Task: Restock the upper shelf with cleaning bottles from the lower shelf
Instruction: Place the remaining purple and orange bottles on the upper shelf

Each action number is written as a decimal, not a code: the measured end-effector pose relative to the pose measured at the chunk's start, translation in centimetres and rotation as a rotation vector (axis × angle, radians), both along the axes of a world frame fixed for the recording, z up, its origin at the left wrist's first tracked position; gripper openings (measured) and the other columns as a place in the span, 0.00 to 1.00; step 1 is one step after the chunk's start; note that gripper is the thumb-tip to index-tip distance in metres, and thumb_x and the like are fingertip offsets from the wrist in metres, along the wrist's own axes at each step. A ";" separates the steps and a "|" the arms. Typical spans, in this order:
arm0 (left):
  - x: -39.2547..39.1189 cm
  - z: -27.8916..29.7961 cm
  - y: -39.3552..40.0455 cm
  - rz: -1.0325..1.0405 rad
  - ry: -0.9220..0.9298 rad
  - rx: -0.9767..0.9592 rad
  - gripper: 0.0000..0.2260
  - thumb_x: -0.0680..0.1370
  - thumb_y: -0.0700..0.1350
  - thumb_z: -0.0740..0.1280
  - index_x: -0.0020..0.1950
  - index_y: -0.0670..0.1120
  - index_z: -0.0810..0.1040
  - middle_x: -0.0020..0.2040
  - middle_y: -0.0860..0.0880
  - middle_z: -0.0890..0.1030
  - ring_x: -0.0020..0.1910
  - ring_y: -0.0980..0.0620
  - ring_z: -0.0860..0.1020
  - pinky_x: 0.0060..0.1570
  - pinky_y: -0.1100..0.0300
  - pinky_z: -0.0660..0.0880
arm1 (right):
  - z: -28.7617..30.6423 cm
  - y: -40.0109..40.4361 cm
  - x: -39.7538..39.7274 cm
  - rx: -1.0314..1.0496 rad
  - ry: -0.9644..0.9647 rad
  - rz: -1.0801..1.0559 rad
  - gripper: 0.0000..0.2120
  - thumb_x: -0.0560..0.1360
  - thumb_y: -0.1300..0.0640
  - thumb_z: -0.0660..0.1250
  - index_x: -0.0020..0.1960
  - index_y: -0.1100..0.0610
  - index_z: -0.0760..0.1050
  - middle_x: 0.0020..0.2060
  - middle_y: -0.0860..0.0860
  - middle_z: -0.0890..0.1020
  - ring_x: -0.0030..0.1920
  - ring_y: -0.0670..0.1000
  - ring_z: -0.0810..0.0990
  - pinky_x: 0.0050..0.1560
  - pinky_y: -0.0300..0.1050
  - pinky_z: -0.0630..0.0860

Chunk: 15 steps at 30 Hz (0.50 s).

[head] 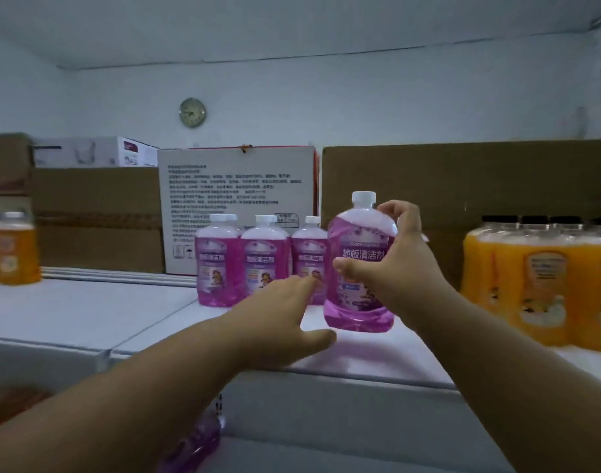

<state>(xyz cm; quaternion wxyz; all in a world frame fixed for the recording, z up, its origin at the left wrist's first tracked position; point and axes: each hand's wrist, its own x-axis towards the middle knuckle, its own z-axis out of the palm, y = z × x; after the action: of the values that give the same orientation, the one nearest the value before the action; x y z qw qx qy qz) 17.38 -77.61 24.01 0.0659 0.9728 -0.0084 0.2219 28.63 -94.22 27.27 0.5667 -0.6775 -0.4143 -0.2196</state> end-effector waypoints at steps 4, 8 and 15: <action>-0.4 -0.9 5.1 0.036 0.113 0.079 0.36 0.68 0.76 0.58 0.70 0.57 0.65 0.63 0.54 0.74 0.60 0.52 0.72 0.60 0.52 0.72 | -0.9 5.9 0.1 -0.021 0.075 -0.023 0.40 0.63 0.56 0.82 0.59 0.39 0.58 0.50 0.40 0.70 0.46 0.44 0.78 0.30 0.27 0.73; 0.5 -0.9 7.1 0.042 0.178 0.052 0.41 0.65 0.79 0.54 0.69 0.55 0.69 0.64 0.51 0.74 0.60 0.50 0.72 0.61 0.48 0.72 | -1.7 8.8 0.4 -0.061 0.098 -0.080 0.38 0.63 0.57 0.82 0.60 0.40 0.59 0.57 0.51 0.72 0.53 0.51 0.79 0.49 0.46 0.81; 1.4 -1.7 7.6 0.103 0.244 0.062 0.40 0.71 0.77 0.53 0.71 0.50 0.68 0.68 0.45 0.72 0.65 0.44 0.69 0.64 0.46 0.68 | -2.9 7.8 1.7 -0.312 0.038 -0.264 0.57 0.61 0.55 0.83 0.71 0.29 0.47 0.58 0.50 0.69 0.52 0.47 0.78 0.50 0.43 0.79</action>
<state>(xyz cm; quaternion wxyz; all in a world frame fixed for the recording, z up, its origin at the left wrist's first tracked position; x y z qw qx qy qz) 18.82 -69.97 22.31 0.0251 0.9933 0.0426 0.1047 30.29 -86.41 24.34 0.4290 -0.8095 -0.3400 -0.2122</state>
